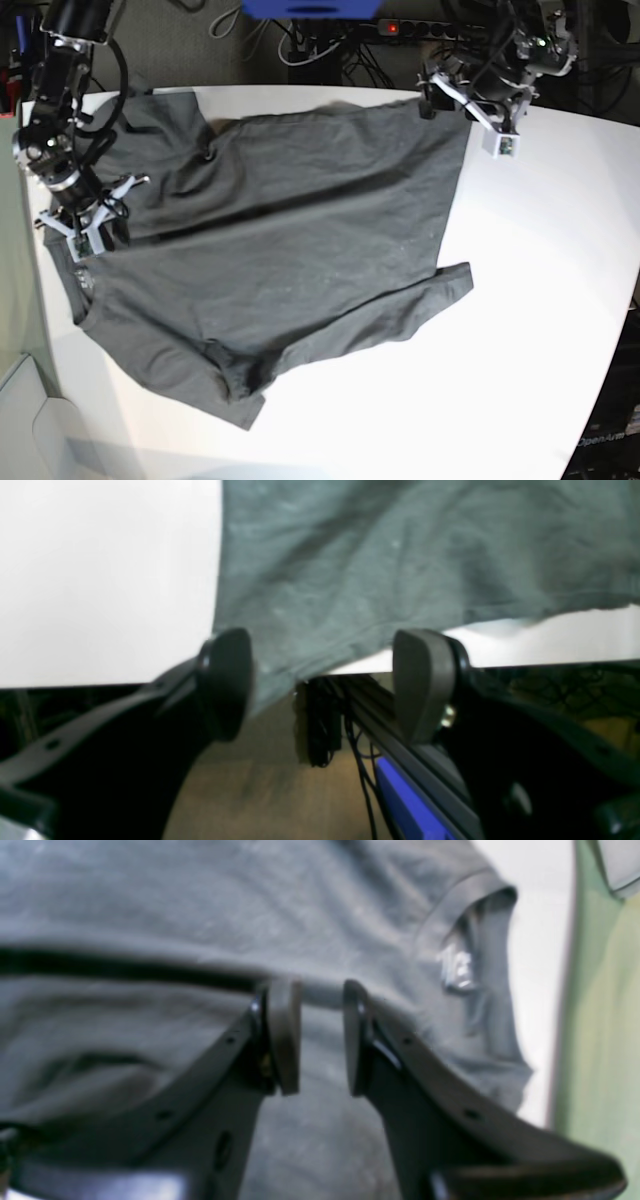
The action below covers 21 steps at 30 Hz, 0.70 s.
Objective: Layout the t-shirt on the table in an organized manner, then fold the t-shirt properly
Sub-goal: 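Regrasp the shirt at the collar and shoulder with both grippers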
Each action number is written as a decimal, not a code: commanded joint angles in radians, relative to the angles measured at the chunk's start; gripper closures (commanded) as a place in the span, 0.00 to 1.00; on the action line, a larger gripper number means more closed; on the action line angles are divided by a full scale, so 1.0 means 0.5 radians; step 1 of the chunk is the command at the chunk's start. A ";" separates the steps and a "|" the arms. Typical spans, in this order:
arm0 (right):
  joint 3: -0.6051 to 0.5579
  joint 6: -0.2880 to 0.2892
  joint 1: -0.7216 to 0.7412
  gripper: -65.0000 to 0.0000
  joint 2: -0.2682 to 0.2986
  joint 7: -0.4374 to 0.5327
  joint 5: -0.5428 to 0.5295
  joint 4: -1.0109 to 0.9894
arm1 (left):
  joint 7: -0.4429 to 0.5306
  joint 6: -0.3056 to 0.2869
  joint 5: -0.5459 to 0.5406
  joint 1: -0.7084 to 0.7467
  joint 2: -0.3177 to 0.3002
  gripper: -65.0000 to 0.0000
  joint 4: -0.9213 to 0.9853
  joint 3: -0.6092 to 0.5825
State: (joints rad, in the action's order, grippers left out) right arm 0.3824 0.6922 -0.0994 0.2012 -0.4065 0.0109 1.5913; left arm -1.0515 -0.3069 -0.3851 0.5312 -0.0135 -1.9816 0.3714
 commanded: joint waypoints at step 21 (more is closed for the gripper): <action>0.019 -0.002 -0.067 0.75 0.007 0.056 -0.032 0.044 | 0.018 0.312 0.020 -0.217 0.019 0.33 0.261 0.115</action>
State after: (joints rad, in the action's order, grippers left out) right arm 0.3870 0.6926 -0.1429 0.1928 -0.4038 0.0109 1.5970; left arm -1.0393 -0.1585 -0.3691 0.4252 -0.0002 -1.8389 0.4278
